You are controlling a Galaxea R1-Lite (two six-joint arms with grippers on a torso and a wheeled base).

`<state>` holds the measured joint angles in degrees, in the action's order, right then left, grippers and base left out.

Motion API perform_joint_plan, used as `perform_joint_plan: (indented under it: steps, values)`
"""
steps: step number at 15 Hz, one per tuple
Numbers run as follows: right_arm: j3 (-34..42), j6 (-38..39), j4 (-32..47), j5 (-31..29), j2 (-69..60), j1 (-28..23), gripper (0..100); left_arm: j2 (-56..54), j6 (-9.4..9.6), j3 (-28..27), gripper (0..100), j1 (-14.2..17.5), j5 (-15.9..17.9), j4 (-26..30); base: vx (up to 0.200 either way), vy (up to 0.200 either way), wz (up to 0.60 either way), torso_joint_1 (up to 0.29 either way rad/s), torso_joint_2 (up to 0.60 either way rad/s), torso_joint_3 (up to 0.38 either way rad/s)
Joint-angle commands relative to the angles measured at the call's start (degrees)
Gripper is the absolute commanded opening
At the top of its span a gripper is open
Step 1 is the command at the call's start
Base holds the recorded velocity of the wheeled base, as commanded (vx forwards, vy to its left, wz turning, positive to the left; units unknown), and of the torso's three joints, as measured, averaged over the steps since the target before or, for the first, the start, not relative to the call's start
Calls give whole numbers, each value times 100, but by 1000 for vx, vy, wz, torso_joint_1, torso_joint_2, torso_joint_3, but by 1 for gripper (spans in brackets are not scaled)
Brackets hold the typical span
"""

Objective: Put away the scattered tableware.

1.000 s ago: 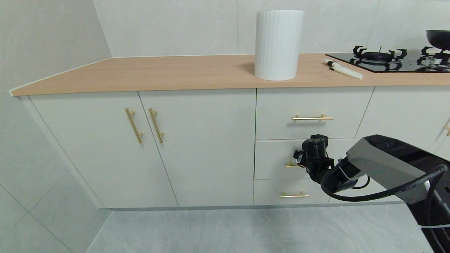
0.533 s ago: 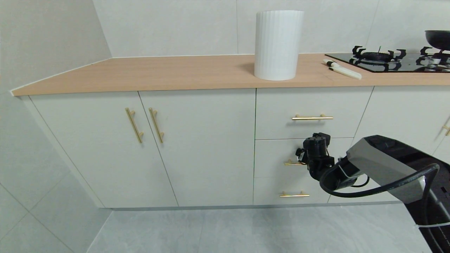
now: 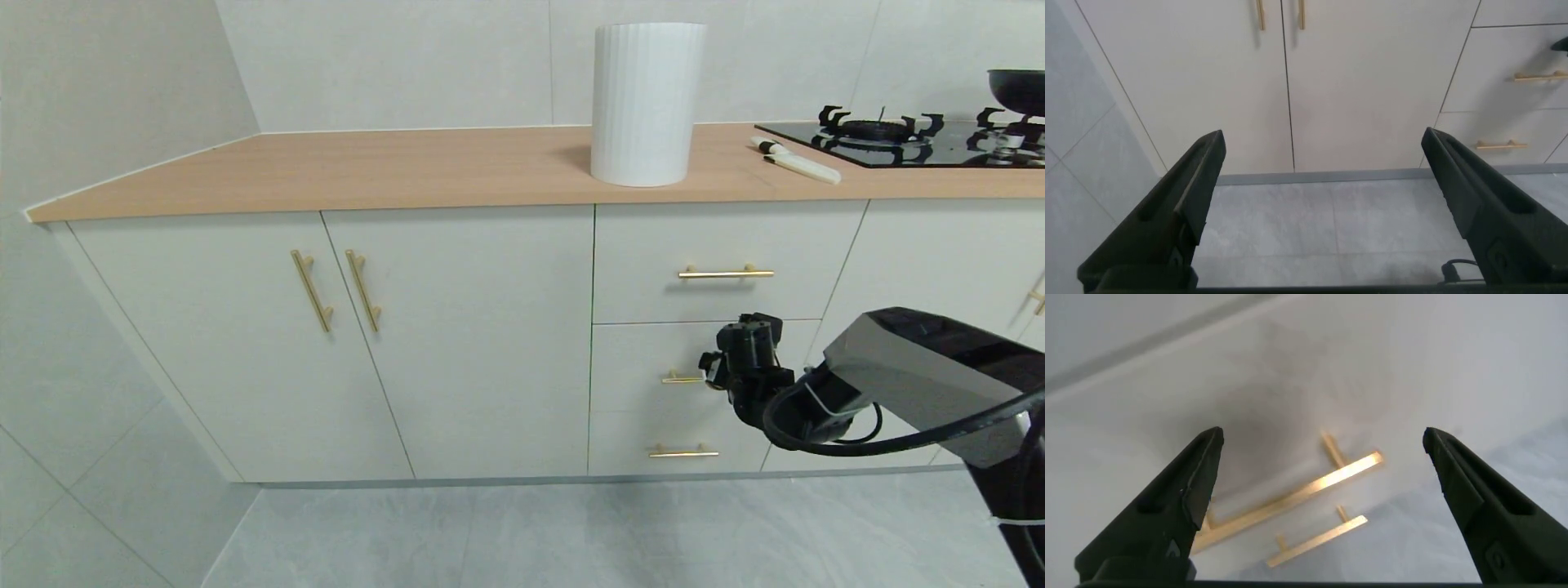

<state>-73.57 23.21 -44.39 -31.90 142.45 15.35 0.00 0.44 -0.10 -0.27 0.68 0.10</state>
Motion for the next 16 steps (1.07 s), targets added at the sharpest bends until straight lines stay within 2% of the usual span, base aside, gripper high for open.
perform_joint_plan:
  steps: [1, 5, 7, 11, 13, 15, 16]
  values:
    - [1231, -27, 9, 237, -1087, 65, 100, 0, 0, 1, 100, 0, 2, -1, 0, 0, 0, 0, 0, 0]
    - [3077, -10, -26, 334, -3083, 65, 100, 0, 0, 1, 100, 0, 2, -1, 0, 0, 0, 0, 0, 0]
    - [4008, -71, -17, 299, -4515, 74, 100, 0, 0, 1, 100, 0, 2, -1, 0, 0, 0, 0, 0, 0]
    - [5423, -1284, 53, 202, -7257, -120, 100, 0, 0, 1, 100, 0, 2, -1, 0, 0, 0, 0, 0, 0]
    - [5880, -1996, 193, 237, -8400, -524, 100, 0, 0, 1, 100, 0, 2, -1, 0, 0, 0, 0, 0, 0]
    - [5916, -2268, 879, 255, -9507, -928, 100, 0, 0, 1, 100, 0, 2, -1, 0, 0, 0, 0, 0, 0]
    - [5907, -2391, 1380, 255, -10158, -972, 100, 0, 0, 1, 100, 0, 2, -1, 0, 0, 0, 0, 0, 0]
